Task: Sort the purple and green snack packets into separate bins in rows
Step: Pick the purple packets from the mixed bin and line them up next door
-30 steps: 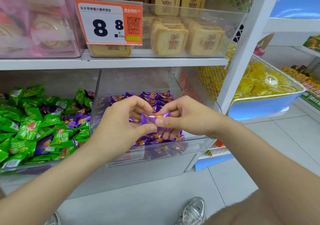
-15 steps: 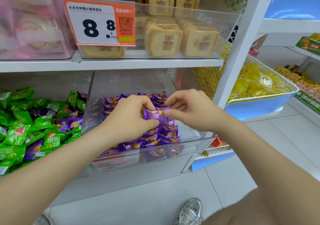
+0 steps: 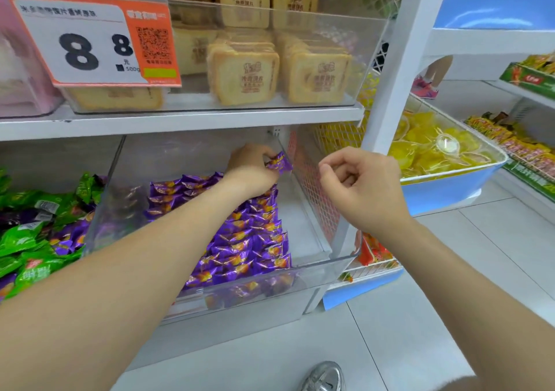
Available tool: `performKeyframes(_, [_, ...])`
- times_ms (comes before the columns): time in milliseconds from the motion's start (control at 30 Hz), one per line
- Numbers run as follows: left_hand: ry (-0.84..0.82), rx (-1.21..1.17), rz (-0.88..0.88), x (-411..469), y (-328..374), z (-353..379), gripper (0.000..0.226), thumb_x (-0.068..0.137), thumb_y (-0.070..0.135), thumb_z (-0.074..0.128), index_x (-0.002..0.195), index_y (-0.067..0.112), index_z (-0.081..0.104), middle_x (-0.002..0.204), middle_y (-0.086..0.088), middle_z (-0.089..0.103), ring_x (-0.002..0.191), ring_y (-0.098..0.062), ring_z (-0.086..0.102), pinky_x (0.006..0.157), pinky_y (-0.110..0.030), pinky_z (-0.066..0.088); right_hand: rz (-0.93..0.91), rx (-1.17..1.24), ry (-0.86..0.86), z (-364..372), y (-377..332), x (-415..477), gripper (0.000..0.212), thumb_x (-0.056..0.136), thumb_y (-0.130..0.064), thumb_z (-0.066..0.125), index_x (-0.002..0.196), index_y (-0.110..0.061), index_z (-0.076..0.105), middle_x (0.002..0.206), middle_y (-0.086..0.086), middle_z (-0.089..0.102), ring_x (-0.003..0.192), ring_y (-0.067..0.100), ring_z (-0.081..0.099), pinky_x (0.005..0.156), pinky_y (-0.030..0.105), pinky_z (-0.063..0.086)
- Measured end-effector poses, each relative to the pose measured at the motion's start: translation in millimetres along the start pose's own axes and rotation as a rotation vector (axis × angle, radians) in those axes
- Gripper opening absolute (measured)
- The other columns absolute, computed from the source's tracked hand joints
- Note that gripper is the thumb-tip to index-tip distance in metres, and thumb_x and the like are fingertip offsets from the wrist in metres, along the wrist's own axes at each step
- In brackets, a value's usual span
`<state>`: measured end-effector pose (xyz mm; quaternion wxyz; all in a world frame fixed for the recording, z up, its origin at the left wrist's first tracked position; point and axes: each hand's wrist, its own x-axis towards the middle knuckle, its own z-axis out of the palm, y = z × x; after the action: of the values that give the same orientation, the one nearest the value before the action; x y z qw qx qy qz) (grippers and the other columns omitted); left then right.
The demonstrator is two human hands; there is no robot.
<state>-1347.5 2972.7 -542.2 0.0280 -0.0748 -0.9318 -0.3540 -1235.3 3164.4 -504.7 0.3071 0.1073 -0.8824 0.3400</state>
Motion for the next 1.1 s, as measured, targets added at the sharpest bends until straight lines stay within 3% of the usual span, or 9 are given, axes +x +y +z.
performKeyframes(167, [0.023, 0.044, 0.131, 10.8, 12.4, 17.1, 0.011, 0.087, 0.023, 0.076, 0.096, 0.026, 0.079, 0.089, 0.006, 0.072, 0.087, -0.021, 0.067, 0.079, -0.03, 0.054, -0.006, 0.003, -0.004, 3.8, 5.2, 5.1, 0.011, 0.089, -0.016, 0.073, 0.079, -0.021, 0.074, 0.05, -0.006, 0.06, 0.047, 0.012, 0.054, 0.056, 0.019, 0.04])
performKeyframes(333, [0.013, 0.215, 0.12, 21.9, 7.5, 32.5, 0.014, 0.093, 0.006, 0.067, 0.099, 0.015, 0.077, 0.097, -0.008, 0.071, 0.093, -0.029, 0.063, 0.081, -0.041, 0.059, -0.003, 0.001, -0.024, 3.8, 10.0, 7.1, 0.012, 0.089, -0.016, 0.072, 0.079, -0.022, 0.074, 0.05, -0.008, 0.059, 0.048, 0.011, 0.054, 0.057, 0.016, 0.037])
performKeyframes(467, [0.025, 0.296, 0.123, 25.2, 3.9, 36.8, 0.021, 0.096, 0.003, 0.067, 0.114, 0.012, 0.069, 0.108, -0.011, 0.065, 0.103, -0.035, 0.063, 0.087, -0.049, 0.059, 0.006, 0.014, -0.064, 5.7, 10.2, 5.9, 0.011, 0.089, -0.017, 0.072, 0.081, -0.023, 0.075, 0.05, -0.01, 0.056, 0.049, 0.007, 0.053, 0.056, 0.01, 0.032])
performKeyframes(567, [0.015, 0.368, 0.146, 26.5, 6.1, 35.3, 0.017, 0.095, 0.002, 0.063, 0.106, 0.012, 0.072, 0.103, -0.012, 0.064, 0.096, -0.035, 0.066, 0.079, -0.043, 0.057, 0.014, 0.018, -0.084, 8.1, 10.6, 6.1, 0.01, 0.09, -0.018, 0.073, 0.082, -0.023, 0.075, 0.052, -0.01, 0.058, 0.05, 0.006, 0.054, 0.057, 0.009, 0.032])
performKeyframes(667, [0.006, 0.442, 0.15, 29.8, 10.5, 33.5, 0.02, 0.096, 0.003, 0.056, 0.105, 0.01, 0.073, 0.105, -0.016, 0.067, 0.093, -0.037, 0.063, 0.068, -0.032, 0.045, 0.015, 0.015, -0.094, 9.3, 9.0, 6.4, 0.01, 0.09, -0.018, 0.073, 0.082, -0.023, 0.076, 0.053, -0.008, 0.06, 0.05, 0.007, 0.053, 0.056, 0.009, 0.031])
performKeyframes(733, [-0.011, 0.51, 0.16, 30.4, 15.0, 33.5, 0.023, 0.096, -0.002, 0.053, 0.11, 0.001, 0.071, 0.11, -0.021, 0.067, 0.097, -0.039, 0.064, 0.071, -0.034, 0.049, 0.014, 0.003, -0.096, 9.8, 7.5, 6.7, 0.01, 0.09, -0.018, 0.072, 0.082, -0.023, 0.075, 0.053, -0.008, 0.06, 0.05, 0.007, 0.053, 0.056, 0.009, 0.031])
performKeyframes(833, [0.004, 0.685, 0.245, 27.1, 18.3, 35.8, 0.024, 0.099, -0.003, 0.054, 0.116, -0.001, 0.071, 0.114, -0.019, 0.069, 0.109, -0.037, 0.066, 0.087, -0.038, 0.051, 0.02, -0.017, -0.093, 11.0, 6.8, 6.9, 0.009, 0.089, -0.019, 0.072, 0.082, -0.023, 0.075, 0.054, -0.007, 0.062, 0.051, 0.008, 0.054, 0.057, 0.013, 0.034])
performKeyframes(1100, [-0.002, 0.734, 0.246, 27.3, 12.0, 34.0, 0.026, 0.103, 0.005, 0.049, 0.12, 0.007, 0.069, 0.117, -0.018, 0.067, 0.109, -0.039, 0.065, 0.083, -0.041, 0.05, 0.026, -0.153, -0.095, 11.1, 1.7, 9.3, 0.009, 0.088, -0.028, 0.068, 0.082, -0.028, 0.074, 0.059, -0.012, 0.066, 0.061, 0.008, 0.062, 0.064, 0.03, 0.054])
